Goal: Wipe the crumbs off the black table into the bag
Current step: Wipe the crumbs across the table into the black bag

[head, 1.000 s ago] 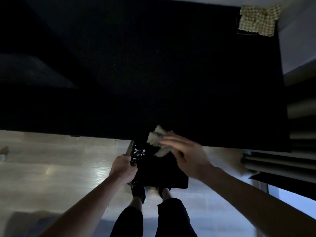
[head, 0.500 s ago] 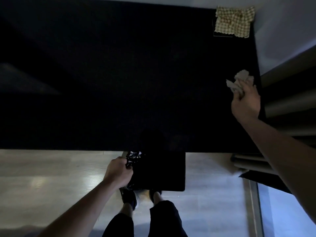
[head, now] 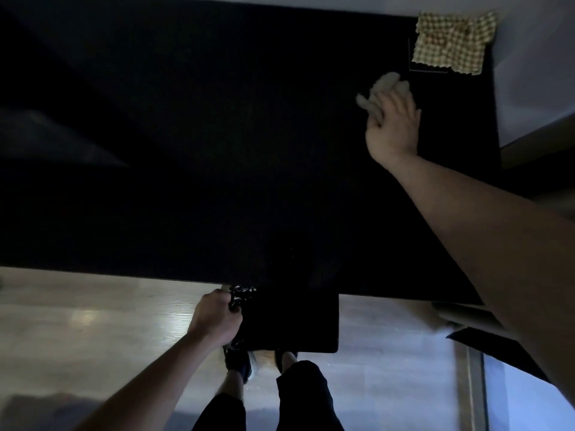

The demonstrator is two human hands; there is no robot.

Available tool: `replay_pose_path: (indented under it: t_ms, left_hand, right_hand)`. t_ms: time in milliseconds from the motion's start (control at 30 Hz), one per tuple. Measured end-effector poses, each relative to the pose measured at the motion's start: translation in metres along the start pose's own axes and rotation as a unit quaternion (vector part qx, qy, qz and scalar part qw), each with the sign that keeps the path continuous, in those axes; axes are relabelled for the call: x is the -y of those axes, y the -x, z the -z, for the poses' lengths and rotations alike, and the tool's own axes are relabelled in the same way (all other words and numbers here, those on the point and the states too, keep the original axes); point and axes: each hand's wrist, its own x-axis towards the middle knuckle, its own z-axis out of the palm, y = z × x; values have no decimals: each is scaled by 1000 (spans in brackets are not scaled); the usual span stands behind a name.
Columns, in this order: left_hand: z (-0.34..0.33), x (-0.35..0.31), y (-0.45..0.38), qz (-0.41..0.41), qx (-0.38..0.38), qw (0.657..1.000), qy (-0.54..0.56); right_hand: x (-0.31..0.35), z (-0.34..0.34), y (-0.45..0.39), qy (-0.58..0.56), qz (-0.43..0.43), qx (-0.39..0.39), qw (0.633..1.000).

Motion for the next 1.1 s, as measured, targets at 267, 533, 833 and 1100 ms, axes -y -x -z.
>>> replay_pose_path:
  t_ms: [267,533,833,1100]
  left_hand:
    - [4,-4,10,27,4,999,28]
    - [2,-9,17,18,13,999,27]
    - [1,8,27,34,12,998,45]
    - [5,49,26,63,-4,995,79]
  right_hand:
    - [79,-36,92,-67,219,38,973]
    - [67,-30,284,-192,288,192,919]
    - [92,-16,300,-313,233,185,902]
    - [195,-39,137,-254,211,88,940]
